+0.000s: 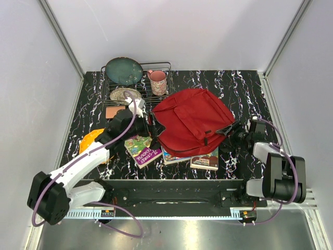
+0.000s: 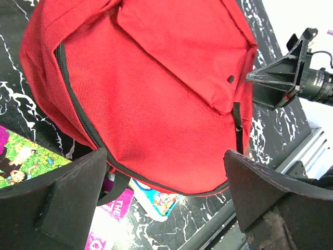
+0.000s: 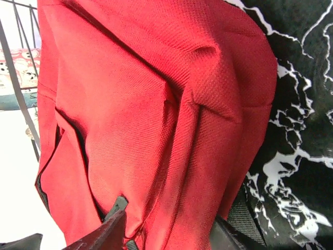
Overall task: Pack the student bag
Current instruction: Move the student bag to the center of the board, then unzip the student bag at the center of the board.
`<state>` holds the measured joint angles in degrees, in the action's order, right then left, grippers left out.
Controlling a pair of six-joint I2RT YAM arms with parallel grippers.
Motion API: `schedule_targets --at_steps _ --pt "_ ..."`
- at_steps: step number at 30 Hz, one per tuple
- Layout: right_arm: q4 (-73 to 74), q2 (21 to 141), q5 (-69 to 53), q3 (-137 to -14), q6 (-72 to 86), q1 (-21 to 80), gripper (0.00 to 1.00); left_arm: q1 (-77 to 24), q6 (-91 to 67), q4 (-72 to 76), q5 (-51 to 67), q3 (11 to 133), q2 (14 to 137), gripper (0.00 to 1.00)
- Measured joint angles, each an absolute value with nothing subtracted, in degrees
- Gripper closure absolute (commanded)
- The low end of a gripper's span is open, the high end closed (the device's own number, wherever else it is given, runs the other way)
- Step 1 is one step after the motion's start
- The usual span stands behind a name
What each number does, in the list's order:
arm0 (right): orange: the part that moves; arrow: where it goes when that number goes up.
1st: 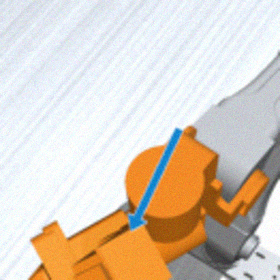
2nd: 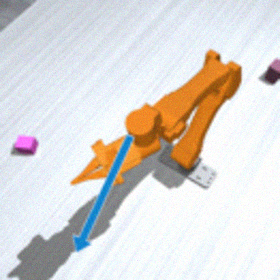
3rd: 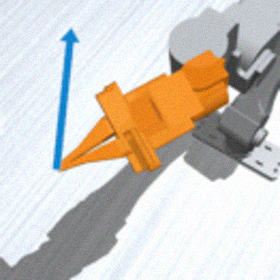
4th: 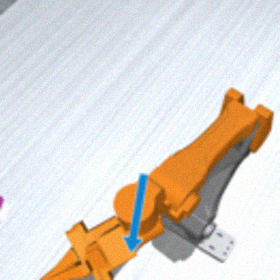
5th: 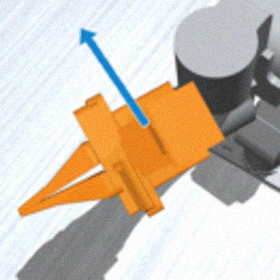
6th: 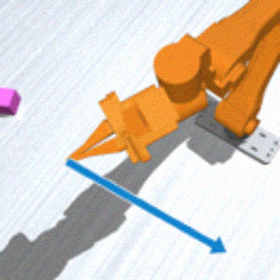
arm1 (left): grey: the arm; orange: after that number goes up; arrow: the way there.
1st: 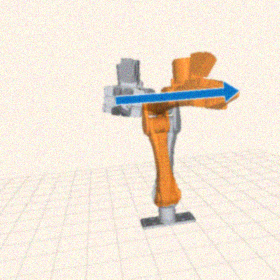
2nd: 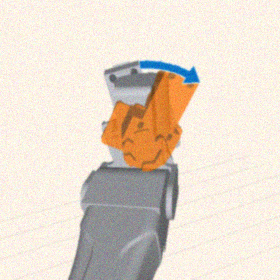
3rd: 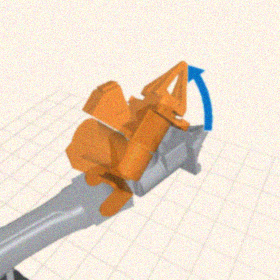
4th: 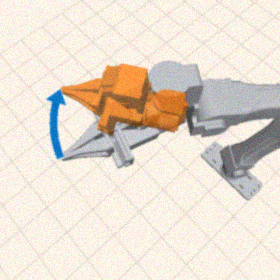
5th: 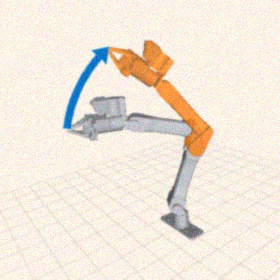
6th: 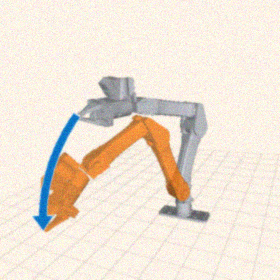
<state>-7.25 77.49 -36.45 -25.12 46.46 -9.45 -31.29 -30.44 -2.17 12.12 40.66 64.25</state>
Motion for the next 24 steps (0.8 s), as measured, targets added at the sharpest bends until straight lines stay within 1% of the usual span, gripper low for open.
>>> schedule_targets --at_steps 2,5,9,10,14,16,19,20,21,23,24 --pt "-5.37 75.26 -35.14 -25.15 45.60 -9.43 0.18 -31.29 -30.52 -2.90 11.84 40.64 61.84 0.01" --pt "-0.86 71.31 -30.52 -25.19 44.05 -9.39 0.15 -31.29 -30.52 -3.90 11.11 40.58 59.07 0.01" --pt "2.79 67.70 -24.99 -25.15 42.87 -9.39 0.16 -31.29 -30.52 -4.95 10.26 40.16 57.10 0.01" --pt "2.90 67.83 -24.34 -25.15 42.72 -9.39 0.17 -31.29 -30.50 -5.08 10.11 39.92 56.86 0.01" --pt "1.13 72.42 -23.64 -25.17 42.61 -9.39 0.20 -32.21 -30.50 -6.22 8.56 39.66 56.55 0.01" --pt "-2.35 75.44 -25.50 -25.50 43.44 -9.43 0.21 -33.89 -30.50 -6.57 7.42 39.72 56.60 0.01" --pt "-9.06 79.59 -28.25 -25.67 44.86 -9.43 0.28 -37.82 -30.50 -6.85 5.87 40.40 57.21 0.01" --pt "-11.20 80.93 -29.32 -25.58 45.50 -9.43 0.33 -39.13 -30.50 -6.83 5.45 40.91 57.78 0.01" --pt "-13.10 81.95 -30.13 -25.32 46.26 -9.43 0.44 -40.29 -30.50 -6.79 5.17 41.54 58.48 0.01" --pt "-17.37 83.99 -31.68 -24.43 47.37 -9.54 0.56 -42.26 -30.52 -6.79 4.45 43.05 60.31 0.01" --pt "-19.11 84.51 -32.23 -23.75 47.92 -9.56 0.68 -43.09 -30.55 -6.72 4.14 43.92 61.36 0.01"
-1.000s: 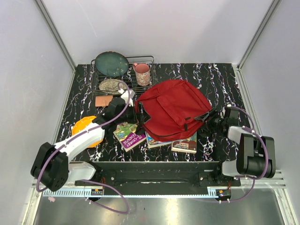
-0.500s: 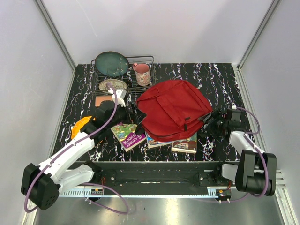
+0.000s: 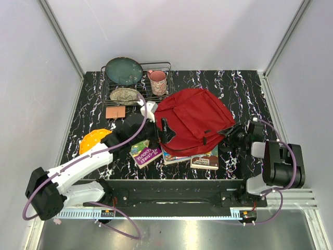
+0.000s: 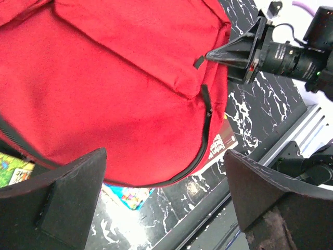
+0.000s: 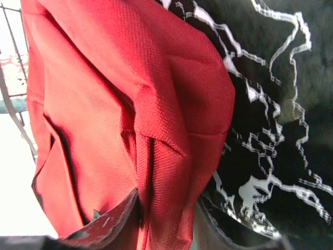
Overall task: Pack the student bag
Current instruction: Unzip the student bag at the center of the board.
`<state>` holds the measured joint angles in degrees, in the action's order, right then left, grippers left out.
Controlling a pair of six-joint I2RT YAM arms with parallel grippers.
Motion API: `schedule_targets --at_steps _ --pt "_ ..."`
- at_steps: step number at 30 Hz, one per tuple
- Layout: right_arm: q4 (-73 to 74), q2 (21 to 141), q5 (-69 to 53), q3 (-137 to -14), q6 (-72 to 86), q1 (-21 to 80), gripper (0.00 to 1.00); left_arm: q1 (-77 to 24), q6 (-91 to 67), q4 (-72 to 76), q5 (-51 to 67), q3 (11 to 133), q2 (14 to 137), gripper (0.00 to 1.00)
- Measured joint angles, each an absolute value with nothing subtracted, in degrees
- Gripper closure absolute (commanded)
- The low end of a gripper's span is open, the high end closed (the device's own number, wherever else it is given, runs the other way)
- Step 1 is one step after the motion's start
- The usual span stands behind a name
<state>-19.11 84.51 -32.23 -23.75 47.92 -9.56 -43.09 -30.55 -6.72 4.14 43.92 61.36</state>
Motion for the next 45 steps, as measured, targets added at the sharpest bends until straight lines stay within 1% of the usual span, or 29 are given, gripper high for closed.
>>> schedule_targets --at_steps 2,3,5,8,12,14,19,20,26,30,38,45 --pt "-22.17 84.73 -33.10 -21.76 49.01 -9.56 0.79 -44.75 -30.57 -6.48 3.29 45.93 63.90 0.01" --pt "-23.55 84.49 -33.61 -20.80 49.93 -9.56 0.90 -45.69 -30.61 -6.39 2.76 47.09 65.30 0.01" --pt "-25.96 82.94 -34.15 -19.05 51.37 -9.56 0.95 -47.18 -30.76 -6.42 2.33 49.08 67.83 0.01" --pt "-26.74 77.58 -34.17 -17.15 52.62 -9.56 0.96 -49.32 -31.16 -6.42 1.06 52.31 72.14 0.01" --pt "-24.25 67.33 -34.57 -16.71 52.93 -9.47 0.96 -52.16 -31.55 -7.40 -1.04 57.71 78.50 0.01" --pt "-23.49 65.19 -35.11 -16.80 52.88 -9.43 0.96 -53.69 -31.59 -8.03 -2.39 60.75 81.84 0.03" --pt "-20.95 64.95 -35.11 -16.91 52.84 -9.41 0.96 -57.91 -32.14 -10.96 -5.10 68.88 90.00 0.12" --pt "-20.56 64.95 -35.09 -16.91 52.82 -9.41 0.96 -58.54 -32.25 -11.51 -5.50 70.22 91.33 0.16" --pt "-19.73 64.93 -35.00 -16.91 52.75 -9.41 0.96 -61.43 -33.95 -15.03 -7.40 75.70 97.06 0.25" --pt "-19.38 64.95 -35.00 -16.91 52.75 -9.39 0.96 -61.95 -35.35 -17.19 -8.36 76.93 99.00 0.38" --pt "-18.87 64.95 -35.03 -16.93 52.75 -9.37 0.96 -62.00 -37.08 -19.75 -9.82 78.83 102.59 0.43" --pt "-18.33 64.88 -35.03 -16.93 52.29 -9.30 0.96 -62.04 -38.06 -20.49 -10.13 80.29 104.40 0.50"
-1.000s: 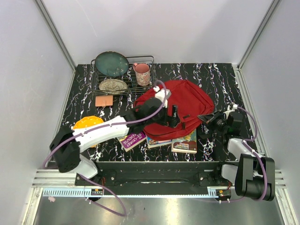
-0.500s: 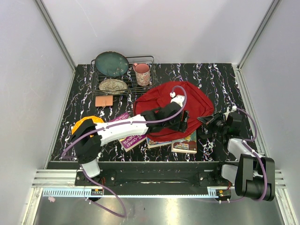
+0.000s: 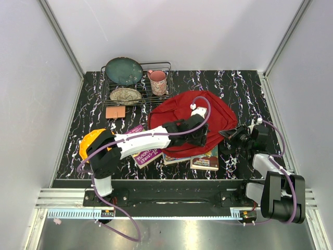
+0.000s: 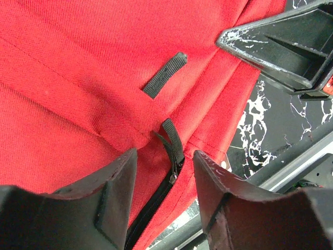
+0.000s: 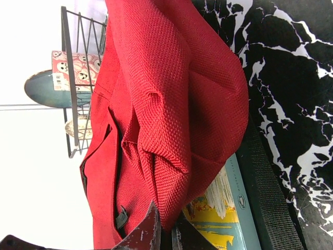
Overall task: Pack the student bag
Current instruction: Unzip the student bag at the center of the board.
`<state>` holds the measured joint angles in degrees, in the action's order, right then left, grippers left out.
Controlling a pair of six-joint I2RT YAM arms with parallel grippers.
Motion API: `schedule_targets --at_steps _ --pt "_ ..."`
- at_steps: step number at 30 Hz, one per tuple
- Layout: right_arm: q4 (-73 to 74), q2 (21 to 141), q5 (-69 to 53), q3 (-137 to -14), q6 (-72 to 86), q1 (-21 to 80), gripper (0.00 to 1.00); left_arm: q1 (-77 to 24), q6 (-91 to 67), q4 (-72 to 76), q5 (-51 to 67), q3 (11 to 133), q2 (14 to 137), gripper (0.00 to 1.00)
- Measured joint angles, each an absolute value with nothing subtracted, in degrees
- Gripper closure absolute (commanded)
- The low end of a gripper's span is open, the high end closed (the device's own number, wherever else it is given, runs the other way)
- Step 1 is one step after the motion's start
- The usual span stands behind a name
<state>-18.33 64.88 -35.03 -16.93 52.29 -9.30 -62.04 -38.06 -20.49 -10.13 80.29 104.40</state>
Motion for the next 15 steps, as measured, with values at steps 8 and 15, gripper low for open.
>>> schedule_targets --at_steps 8,15 --pt "-17.63 64.66 -35.09 -17.23 51.68 -8.99 0.96 -62.08 -39.94 -21.56 -11.49 82.74 105.86 0.55" --pt "-17.02 64.45 -35.05 -17.23 51.20 -8.86 0.96 -62.08 -40.62 -22.63 -11.84 82.78 106.80 0.59"
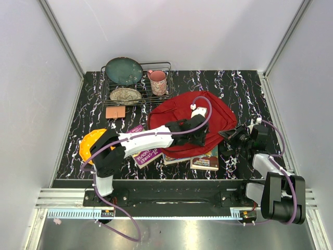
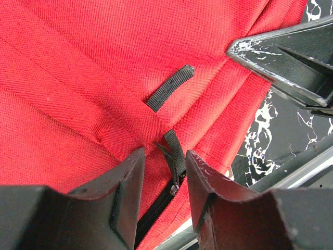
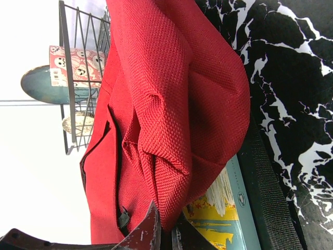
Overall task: Pack the student bag
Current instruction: Unzip the student bag at the center of the board.
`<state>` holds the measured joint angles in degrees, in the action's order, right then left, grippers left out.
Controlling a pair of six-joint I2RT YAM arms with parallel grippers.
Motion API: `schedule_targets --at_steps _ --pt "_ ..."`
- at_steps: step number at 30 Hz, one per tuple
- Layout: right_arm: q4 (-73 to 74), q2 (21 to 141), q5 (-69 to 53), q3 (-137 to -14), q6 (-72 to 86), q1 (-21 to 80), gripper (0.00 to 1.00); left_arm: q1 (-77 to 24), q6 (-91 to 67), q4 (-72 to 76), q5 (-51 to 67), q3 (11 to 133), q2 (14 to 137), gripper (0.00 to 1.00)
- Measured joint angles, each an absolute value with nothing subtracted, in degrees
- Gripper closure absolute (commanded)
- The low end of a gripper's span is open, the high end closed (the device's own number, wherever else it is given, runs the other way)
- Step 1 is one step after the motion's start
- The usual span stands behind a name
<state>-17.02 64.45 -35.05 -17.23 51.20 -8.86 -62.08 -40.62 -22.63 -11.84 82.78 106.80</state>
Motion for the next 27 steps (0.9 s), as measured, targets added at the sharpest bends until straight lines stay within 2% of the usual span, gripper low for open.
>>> schedule_targets --at_steps 10,13,19,22,27 --pt "-16.80 64.34 -35.03 -17.23 50.81 -8.69 0.97 -62.19 -40.49 -24.01 -11.88 83.90 108.55 0.59" --pt "-16.80 64.34 -35.00 -17.26 50.78 -8.67 0.97 -62.19 -40.23 -24.75 -11.90 84.86 109.32 0.67" --pt "-16.56 64.31 -35.03 -17.41 50.72 -8.62 0.97 -62.19 -39.68 -25.91 -12.49 85.17 110.04 0.76" --pt "-16.47 64.31 -35.03 -17.45 50.72 -8.62 0.97 -62.19 -39.62 -26.09 -12.80 85.17 110.04 0.76" --pt "-16.36 64.31 -35.00 -17.45 50.59 -8.62 0.98 -62.19 -39.48 -26.50 -13.17 85.17 110.04 0.93"
